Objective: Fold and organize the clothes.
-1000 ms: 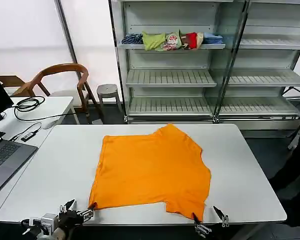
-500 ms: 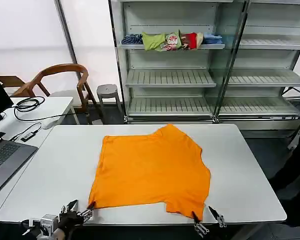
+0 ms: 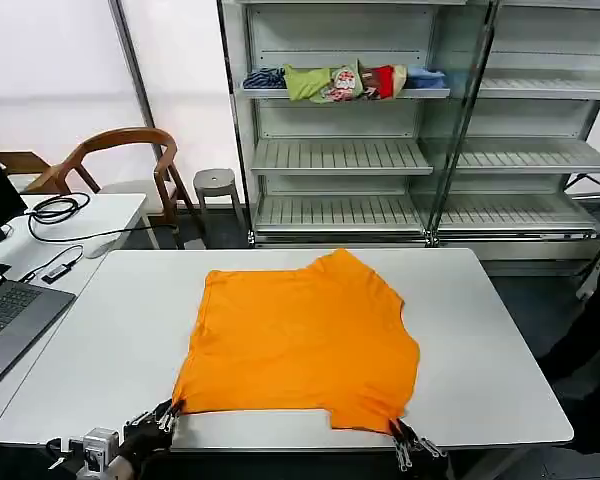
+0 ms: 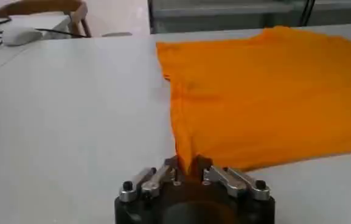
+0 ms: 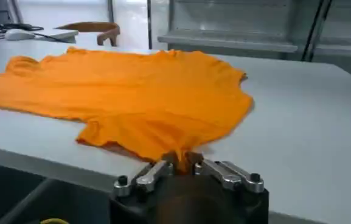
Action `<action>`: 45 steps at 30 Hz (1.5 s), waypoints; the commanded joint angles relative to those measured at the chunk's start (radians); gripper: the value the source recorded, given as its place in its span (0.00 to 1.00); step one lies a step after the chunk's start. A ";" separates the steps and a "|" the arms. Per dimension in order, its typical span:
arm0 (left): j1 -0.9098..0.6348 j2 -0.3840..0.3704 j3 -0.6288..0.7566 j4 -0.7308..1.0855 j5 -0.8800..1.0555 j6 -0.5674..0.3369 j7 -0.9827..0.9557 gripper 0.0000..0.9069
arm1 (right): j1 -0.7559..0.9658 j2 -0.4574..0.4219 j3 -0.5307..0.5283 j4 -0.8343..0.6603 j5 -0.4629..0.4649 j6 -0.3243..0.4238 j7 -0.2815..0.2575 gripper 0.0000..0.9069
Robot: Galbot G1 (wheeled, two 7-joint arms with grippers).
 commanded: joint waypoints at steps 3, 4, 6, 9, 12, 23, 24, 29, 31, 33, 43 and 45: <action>-0.015 0.001 -0.004 -0.013 -0.003 -0.027 0.018 0.02 | 0.009 0.000 0.003 0.009 0.001 0.020 -0.003 0.00; -0.021 0.003 -0.009 -0.019 -0.009 -0.038 0.025 0.02 | 0.025 0.000 0.002 0.017 0.001 0.027 0.005 0.00; -0.035 0.008 -0.017 -0.028 -0.026 -0.038 0.035 0.02 | 0.050 -0.003 0.004 0.032 0.013 0.019 0.013 0.00; -0.077 0.022 -0.040 -0.034 -0.071 -0.027 0.045 0.02 | 0.104 -0.009 0.009 0.054 0.047 -0.012 0.021 0.00; -0.107 0.036 -0.059 -0.027 -0.107 -0.019 0.054 0.02 | 0.155 -0.015 0.009 0.060 0.080 -0.040 0.030 0.00; -0.221 0.056 -0.044 0.052 -0.182 -0.022 0.091 0.02 | 0.333 -0.015 -0.001 0.003 0.134 -0.101 0.054 0.00; -0.239 0.056 -0.030 0.064 -0.187 -0.022 0.091 0.01 | 0.347 -0.013 -0.003 -0.005 0.132 -0.103 0.059 0.00; -0.304 0.055 0.020 0.105 -0.183 -0.025 0.090 0.02 | 0.389 -0.004 -0.007 -0.026 0.130 -0.112 0.062 0.00; -0.327 0.050 0.040 0.127 -0.181 -0.026 0.089 0.01 | 0.407 -0.002 -0.006 -0.039 0.122 -0.115 0.062 0.00; -0.359 0.045 0.058 0.154 -0.178 -0.039 0.090 0.02 | 0.421 0.000 -0.001 -0.060 0.120 -0.114 0.059 0.00; -0.452 0.044 0.097 0.274 -0.165 -0.063 0.103 0.02 | 0.489 0.019 -0.047 -0.148 0.109 -0.105 0.041 0.00; -0.464 0.046 0.103 0.296 -0.155 -0.071 0.108 0.02 | 0.507 0.020 -0.061 -0.166 0.106 -0.102 0.037 0.00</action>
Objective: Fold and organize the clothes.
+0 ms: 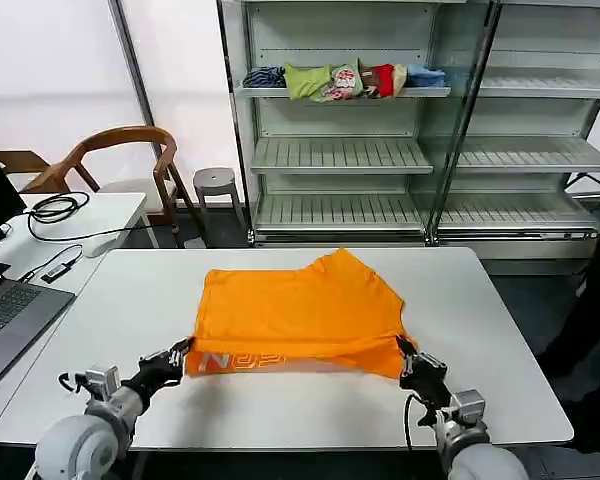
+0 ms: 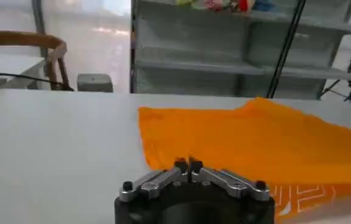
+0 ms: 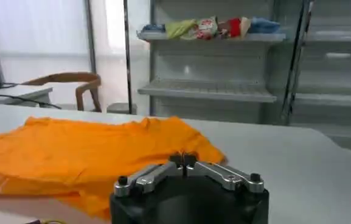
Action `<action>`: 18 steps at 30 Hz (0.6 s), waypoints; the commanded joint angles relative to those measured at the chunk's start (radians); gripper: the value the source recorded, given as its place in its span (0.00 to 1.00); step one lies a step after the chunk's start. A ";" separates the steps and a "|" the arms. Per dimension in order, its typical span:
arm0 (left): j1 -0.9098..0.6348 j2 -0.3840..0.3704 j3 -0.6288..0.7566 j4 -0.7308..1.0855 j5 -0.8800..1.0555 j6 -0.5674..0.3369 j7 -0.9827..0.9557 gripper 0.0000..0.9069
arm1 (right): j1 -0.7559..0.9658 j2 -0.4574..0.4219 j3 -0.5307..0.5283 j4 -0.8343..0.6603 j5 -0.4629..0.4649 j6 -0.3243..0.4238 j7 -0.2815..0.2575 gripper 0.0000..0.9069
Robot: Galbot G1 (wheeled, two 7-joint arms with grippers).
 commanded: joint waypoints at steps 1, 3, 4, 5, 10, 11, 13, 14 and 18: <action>-0.117 0.007 0.045 0.138 0.014 -0.026 0.019 0.02 | 0.073 0.003 -0.031 -0.068 -0.003 -0.001 -0.003 0.00; -0.130 0.009 0.048 0.161 0.024 -0.033 0.024 0.02 | 0.085 0.004 -0.044 -0.082 -0.008 -0.001 -0.005 0.00; -0.135 0.010 0.048 0.170 0.026 -0.033 0.027 0.02 | 0.096 0.006 -0.051 -0.094 -0.012 0.000 -0.005 0.00; -0.141 0.012 0.049 0.179 0.029 -0.033 0.029 0.02 | 0.105 0.009 -0.060 -0.107 -0.013 0.000 -0.007 0.00; -0.152 0.018 0.063 0.203 0.042 -0.040 0.039 0.02 | 0.136 0.022 -0.086 -0.152 -0.027 0.004 -0.010 0.00; -0.153 0.019 0.071 0.208 0.051 -0.045 0.042 0.02 | 0.143 0.026 -0.092 -0.162 -0.031 0.004 -0.011 0.00; -0.156 0.019 0.080 0.215 0.059 -0.050 0.044 0.02 | 0.151 0.029 -0.096 -0.172 -0.034 0.005 -0.011 0.00; -0.161 0.018 0.086 0.221 0.063 -0.051 0.045 0.02 | 0.159 0.033 -0.098 -0.183 -0.034 0.006 -0.011 0.00; -0.173 0.018 0.095 0.241 0.066 -0.058 0.045 0.02 | 0.173 0.037 -0.105 -0.202 -0.036 0.007 -0.014 0.00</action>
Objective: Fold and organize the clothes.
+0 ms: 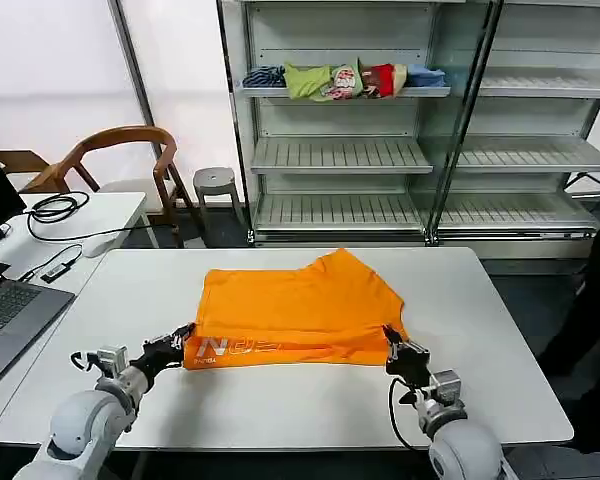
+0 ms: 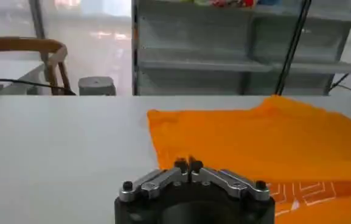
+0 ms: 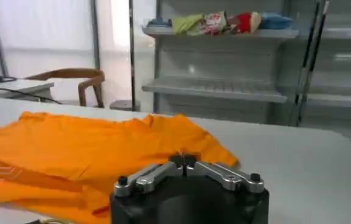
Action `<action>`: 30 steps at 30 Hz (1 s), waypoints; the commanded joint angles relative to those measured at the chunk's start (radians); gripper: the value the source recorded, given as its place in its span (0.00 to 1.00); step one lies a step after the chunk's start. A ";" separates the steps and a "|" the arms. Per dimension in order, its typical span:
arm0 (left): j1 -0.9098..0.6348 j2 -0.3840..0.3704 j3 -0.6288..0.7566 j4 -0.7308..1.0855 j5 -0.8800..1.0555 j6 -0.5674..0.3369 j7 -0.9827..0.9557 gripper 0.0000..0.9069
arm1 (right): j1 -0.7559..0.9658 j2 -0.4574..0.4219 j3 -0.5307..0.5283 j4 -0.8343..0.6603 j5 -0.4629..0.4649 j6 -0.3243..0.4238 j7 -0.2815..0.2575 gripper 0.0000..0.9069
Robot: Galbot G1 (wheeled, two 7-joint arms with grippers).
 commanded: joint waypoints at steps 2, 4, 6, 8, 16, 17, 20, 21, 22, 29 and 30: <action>-0.045 0.002 0.032 0.074 0.020 -0.014 0.008 0.03 | 0.047 0.008 -0.023 -0.063 -0.008 0.000 -0.001 0.00; -0.053 0.002 0.036 0.082 0.021 -0.015 0.008 0.02 | 0.052 0.011 -0.024 -0.072 -0.011 0.001 -0.002 0.00; -0.060 0.002 0.042 0.091 0.023 -0.016 0.008 0.02 | 0.056 0.013 -0.026 -0.083 -0.014 0.002 -0.003 0.00; -0.064 -0.001 0.047 0.100 0.029 -0.017 0.009 0.02 | 0.060 0.014 -0.029 -0.091 -0.018 0.003 -0.005 0.00; -0.068 -0.002 0.045 0.107 0.057 -0.017 0.001 1.00 | 0.103 0.023 -0.039 -0.131 -0.027 -0.002 0.006 1.00; -0.067 -0.001 0.044 0.107 0.058 -0.018 0.001 1.00 | 0.105 0.023 -0.039 -0.133 -0.027 -0.003 0.007 1.00; -0.064 0.004 0.034 0.103 0.057 -0.022 0.001 1.00 | 0.108 0.022 -0.037 -0.136 -0.033 -0.005 0.010 1.00; -0.062 0.006 0.030 0.101 0.058 -0.023 0.001 1.00 | 0.108 0.021 -0.034 -0.136 -0.034 -0.006 0.012 1.00; -0.060 0.008 0.024 0.097 0.057 -0.025 0.002 1.00 | 0.108 0.021 -0.028 -0.136 -0.035 -0.007 0.014 1.00; -0.018 0.030 -0.018 0.030 0.047 -0.040 0.002 1.00 | 0.070 -0.002 0.009 -0.060 -0.008 -0.008 0.016 1.00; -0.010 0.034 -0.021 0.019 0.044 -0.041 0.002 1.00 | 0.065 -0.004 0.011 -0.052 -0.007 -0.008 0.016 1.00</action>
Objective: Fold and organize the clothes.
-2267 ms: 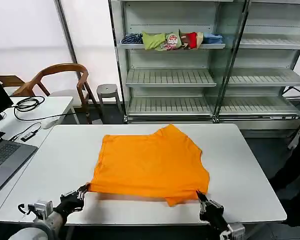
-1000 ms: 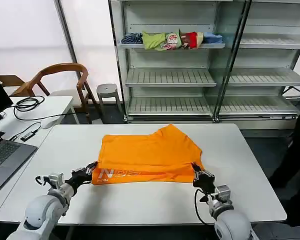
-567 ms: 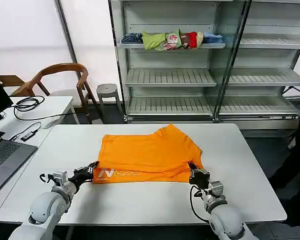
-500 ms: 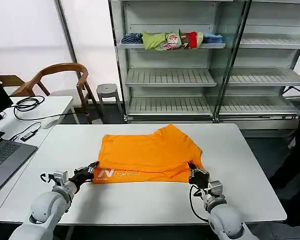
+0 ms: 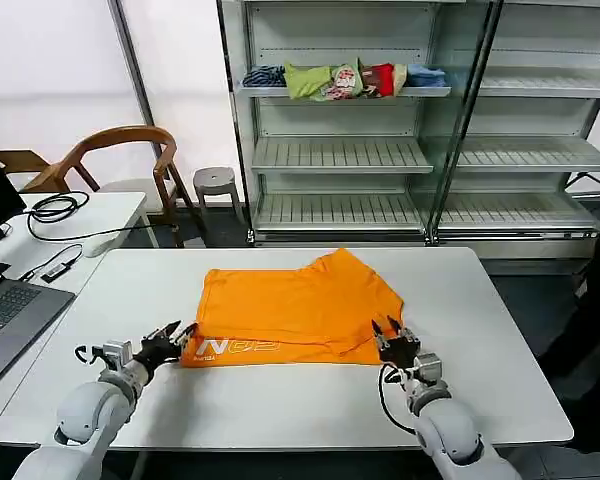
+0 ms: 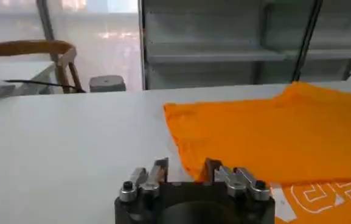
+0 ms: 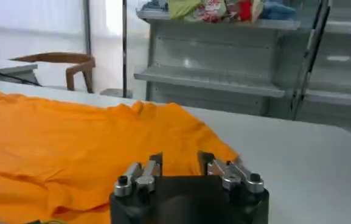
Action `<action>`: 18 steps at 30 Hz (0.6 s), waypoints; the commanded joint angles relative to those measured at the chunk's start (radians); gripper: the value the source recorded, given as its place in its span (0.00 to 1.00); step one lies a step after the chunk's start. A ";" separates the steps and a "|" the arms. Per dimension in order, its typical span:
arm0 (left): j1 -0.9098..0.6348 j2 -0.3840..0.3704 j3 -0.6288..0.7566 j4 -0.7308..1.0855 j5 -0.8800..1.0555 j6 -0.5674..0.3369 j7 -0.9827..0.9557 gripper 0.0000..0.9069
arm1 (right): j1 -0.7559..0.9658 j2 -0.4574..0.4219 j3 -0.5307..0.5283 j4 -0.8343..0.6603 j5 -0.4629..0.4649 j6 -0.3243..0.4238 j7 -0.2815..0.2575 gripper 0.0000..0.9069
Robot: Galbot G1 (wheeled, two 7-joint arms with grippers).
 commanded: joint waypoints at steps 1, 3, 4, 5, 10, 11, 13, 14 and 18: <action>0.057 0.021 -0.048 -0.084 -0.008 -0.012 -0.002 1.00 | -0.031 -0.013 0.023 0.062 0.012 -0.001 0.004 1.00; 0.085 0.026 -0.060 -0.126 -0.009 -0.012 -0.003 1.00 | -0.062 -0.017 0.034 0.093 0.011 -0.004 0.016 1.00; 0.115 0.030 -0.072 -0.155 -0.010 -0.007 -0.004 1.00 | -0.081 -0.017 0.044 0.112 0.010 -0.006 0.022 1.00; 0.132 0.031 -0.081 -0.175 -0.011 -0.005 -0.004 1.00 | -0.093 -0.017 0.050 0.119 0.010 -0.007 0.024 1.00; 0.197 0.026 -0.094 -0.226 -0.029 0.025 -0.008 1.00 | -0.179 -0.025 0.084 0.171 0.007 -0.011 0.030 1.00; 0.206 0.023 -0.089 -0.231 -0.028 0.042 -0.014 1.00 | -0.185 -0.027 0.088 0.177 0.007 -0.011 0.030 1.00; 0.224 0.017 -0.079 -0.253 -0.023 0.084 -0.025 1.00 | -0.207 -0.031 0.097 0.197 0.008 -0.013 0.030 1.00; 0.236 0.013 -0.071 -0.261 -0.019 0.094 -0.028 1.00 | -0.224 -0.033 0.104 0.208 0.008 -0.017 0.030 1.00; 0.251 -0.001 -0.044 -0.264 0.066 0.124 -0.049 1.00 | -0.260 -0.031 0.120 0.212 0.006 -0.026 0.038 1.00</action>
